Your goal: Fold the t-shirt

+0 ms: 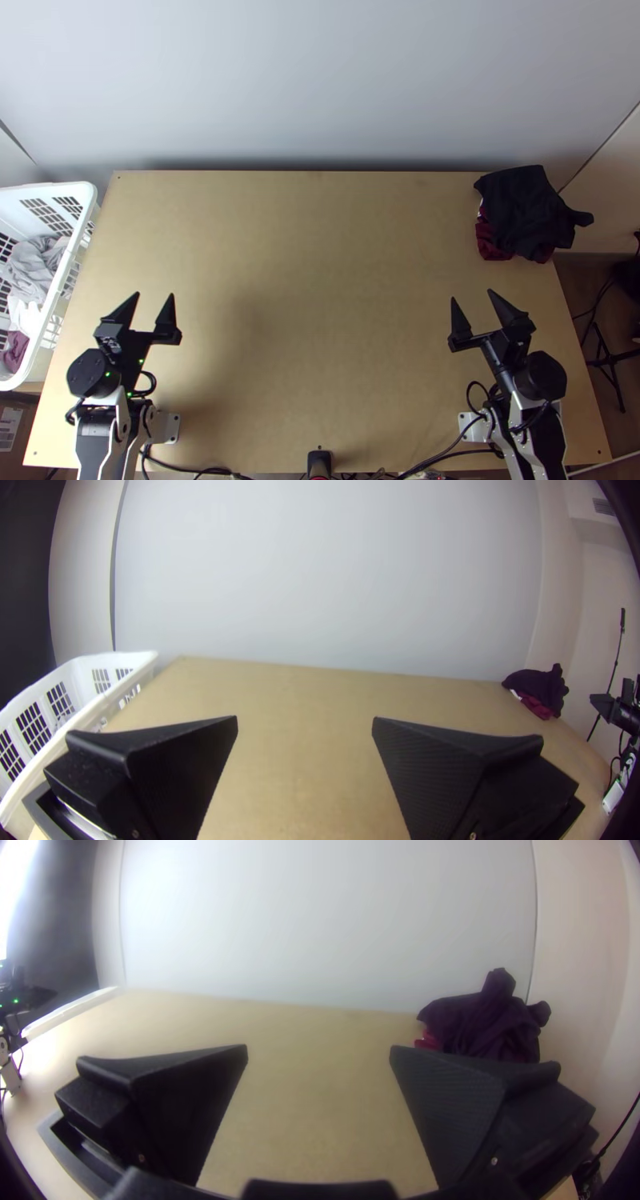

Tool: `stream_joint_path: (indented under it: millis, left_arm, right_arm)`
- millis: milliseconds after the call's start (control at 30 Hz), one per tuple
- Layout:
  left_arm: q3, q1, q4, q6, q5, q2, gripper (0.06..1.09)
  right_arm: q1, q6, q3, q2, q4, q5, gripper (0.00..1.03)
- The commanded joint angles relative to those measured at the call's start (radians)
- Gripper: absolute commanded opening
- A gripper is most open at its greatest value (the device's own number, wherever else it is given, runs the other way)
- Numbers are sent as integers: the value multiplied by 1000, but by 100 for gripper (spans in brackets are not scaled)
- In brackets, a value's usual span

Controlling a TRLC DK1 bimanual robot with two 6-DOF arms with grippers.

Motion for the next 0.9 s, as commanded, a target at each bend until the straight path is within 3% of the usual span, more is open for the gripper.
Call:
stream_joint_path:
  millis: [0,867]
  left_arm:
    - [-49,6,-9,-31,-8,7,104]
    - [-49,72,-9,-29,-15,-2,104]
  right_arm:
    - [-2,3,-9,2,-45,6,99]
    - [-2,3,-9,2,-45,6,99]
